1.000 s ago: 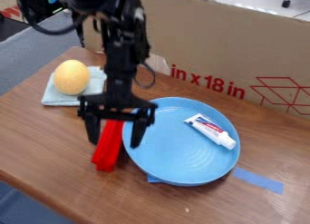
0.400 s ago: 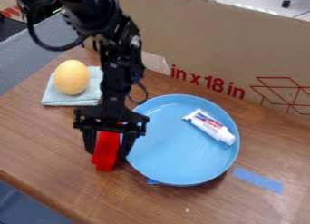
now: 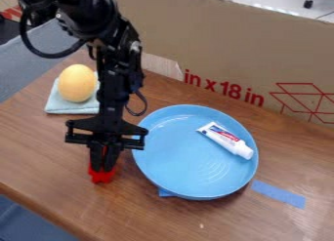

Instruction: Put the red object on the blue plate

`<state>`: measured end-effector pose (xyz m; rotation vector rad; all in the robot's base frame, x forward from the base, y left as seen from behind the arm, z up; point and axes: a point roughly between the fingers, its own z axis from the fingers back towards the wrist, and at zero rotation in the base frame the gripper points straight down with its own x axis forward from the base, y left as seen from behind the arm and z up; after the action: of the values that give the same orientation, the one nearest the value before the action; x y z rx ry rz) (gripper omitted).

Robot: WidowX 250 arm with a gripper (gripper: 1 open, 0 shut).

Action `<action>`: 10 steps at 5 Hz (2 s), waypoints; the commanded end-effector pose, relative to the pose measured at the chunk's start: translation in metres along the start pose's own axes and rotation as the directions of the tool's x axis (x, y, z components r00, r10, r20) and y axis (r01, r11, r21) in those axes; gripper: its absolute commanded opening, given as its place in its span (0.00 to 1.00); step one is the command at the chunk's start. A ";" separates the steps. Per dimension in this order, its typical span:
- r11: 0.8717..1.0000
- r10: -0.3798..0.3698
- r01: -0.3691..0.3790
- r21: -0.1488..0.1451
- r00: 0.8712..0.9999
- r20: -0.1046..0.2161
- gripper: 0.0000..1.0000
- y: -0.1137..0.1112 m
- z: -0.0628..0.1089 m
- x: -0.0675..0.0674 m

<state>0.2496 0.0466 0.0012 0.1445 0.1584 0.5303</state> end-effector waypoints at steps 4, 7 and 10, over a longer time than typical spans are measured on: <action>0.980 -0.129 0.152 -0.127 0.976 0.173 0.00 -0.022 0.125 -0.020; 0.935 -0.336 0.352 -0.049 0.920 0.203 0.00 -0.079 0.142 -0.051; 0.941 -0.313 0.335 -0.037 0.909 0.275 0.00 -0.063 0.097 -0.027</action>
<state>0.2739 -0.0315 0.0709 0.1169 -0.0427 0.1782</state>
